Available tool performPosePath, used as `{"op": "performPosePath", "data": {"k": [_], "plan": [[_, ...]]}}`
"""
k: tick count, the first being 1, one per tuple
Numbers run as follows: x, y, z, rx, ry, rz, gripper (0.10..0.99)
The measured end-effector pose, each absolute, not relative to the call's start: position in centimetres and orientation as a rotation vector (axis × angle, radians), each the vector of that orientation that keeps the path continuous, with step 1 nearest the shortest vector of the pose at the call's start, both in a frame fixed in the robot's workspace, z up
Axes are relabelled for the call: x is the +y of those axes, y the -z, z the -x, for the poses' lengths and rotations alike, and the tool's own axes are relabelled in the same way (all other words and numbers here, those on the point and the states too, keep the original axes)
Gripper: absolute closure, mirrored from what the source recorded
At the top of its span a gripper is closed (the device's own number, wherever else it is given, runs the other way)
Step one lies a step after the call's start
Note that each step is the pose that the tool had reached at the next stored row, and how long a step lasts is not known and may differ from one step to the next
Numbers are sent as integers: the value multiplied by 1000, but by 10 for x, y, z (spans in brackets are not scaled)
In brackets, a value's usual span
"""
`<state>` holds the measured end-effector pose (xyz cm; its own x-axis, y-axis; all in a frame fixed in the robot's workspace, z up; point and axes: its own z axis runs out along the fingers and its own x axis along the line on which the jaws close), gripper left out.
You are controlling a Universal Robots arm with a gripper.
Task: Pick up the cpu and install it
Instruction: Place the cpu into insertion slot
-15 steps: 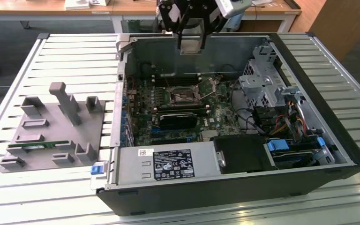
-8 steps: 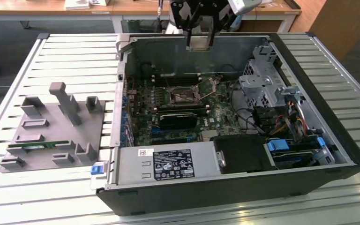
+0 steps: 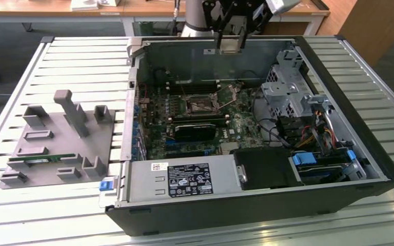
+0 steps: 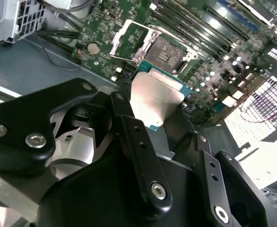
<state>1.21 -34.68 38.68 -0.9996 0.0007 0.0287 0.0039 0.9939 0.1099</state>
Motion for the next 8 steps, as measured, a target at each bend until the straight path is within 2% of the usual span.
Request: {"op": "performPosePath", "data": {"k": [8], "plan": [[-347,-386,-17,-3111,154,92,557]]}}
